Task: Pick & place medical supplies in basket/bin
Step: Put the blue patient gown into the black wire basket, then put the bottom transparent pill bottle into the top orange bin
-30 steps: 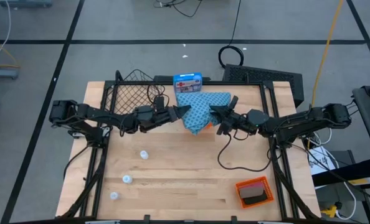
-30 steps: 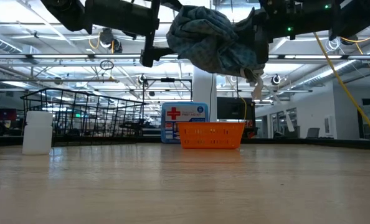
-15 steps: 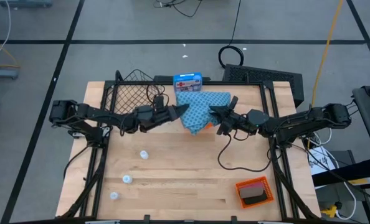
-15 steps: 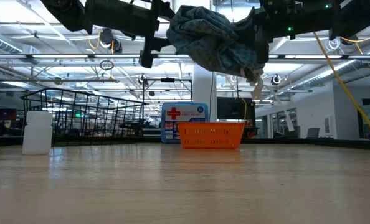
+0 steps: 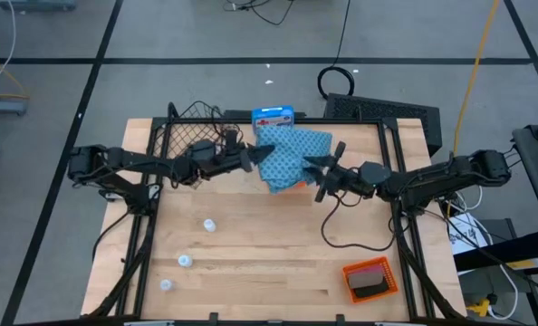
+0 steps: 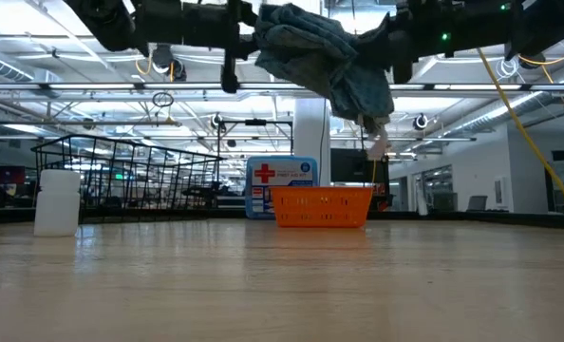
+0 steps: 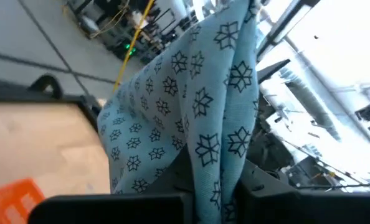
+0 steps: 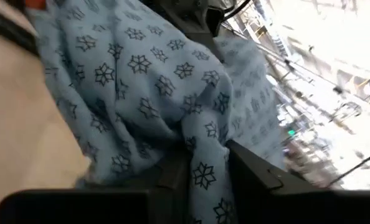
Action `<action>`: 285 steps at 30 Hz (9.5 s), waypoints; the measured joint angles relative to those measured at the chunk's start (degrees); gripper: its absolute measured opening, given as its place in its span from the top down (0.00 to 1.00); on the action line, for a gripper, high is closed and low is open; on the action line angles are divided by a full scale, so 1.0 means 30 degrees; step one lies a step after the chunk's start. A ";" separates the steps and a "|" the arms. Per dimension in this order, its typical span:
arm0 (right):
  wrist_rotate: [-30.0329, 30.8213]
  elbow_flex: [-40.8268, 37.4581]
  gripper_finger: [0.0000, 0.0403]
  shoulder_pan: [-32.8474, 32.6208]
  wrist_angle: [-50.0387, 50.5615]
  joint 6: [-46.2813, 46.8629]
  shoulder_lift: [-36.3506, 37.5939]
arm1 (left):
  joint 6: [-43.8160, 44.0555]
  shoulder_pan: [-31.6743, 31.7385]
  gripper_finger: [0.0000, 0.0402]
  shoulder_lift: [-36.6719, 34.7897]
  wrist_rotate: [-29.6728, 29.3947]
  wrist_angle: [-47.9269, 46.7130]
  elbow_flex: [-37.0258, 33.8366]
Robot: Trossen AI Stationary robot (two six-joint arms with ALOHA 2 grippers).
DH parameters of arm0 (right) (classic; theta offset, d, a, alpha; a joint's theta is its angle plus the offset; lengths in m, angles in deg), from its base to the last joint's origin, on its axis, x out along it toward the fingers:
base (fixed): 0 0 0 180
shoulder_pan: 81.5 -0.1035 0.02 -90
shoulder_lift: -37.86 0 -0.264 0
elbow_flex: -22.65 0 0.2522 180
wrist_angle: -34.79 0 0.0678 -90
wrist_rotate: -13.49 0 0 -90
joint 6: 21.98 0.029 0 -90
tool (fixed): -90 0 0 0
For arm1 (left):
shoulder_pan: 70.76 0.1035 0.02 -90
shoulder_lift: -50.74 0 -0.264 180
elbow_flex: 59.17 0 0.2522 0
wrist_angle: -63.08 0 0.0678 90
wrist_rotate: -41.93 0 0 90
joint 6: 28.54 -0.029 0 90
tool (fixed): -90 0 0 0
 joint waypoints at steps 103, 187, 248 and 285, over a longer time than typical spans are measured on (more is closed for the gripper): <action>-0.0401 -0.0018 0.67 -0.2114 1.3988 1.1546 0.9665 | 0.2348 0.2715 0.92 -1.0438 -1.5767 -0.2291 -1.1409; -0.0007 -0.0015 0.67 -0.2106 1.3785 1.1900 0.9606 | -0.8258 -0.0571 0.98 -0.6747 -1.2469 -2.5997 0.4269; 0.2511 -0.1647 0.67 -0.2092 1.0581 1.0857 0.9402 | -0.7270 0.9867 0.97 -0.6837 -0.3597 -3.1305 -0.0836; 0.2477 -0.1661 0.67 -0.2099 0.9948 1.0869 0.9410 | -0.5244 -1.4407 0.97 -0.8417 -0.4963 -1.7228 -0.0034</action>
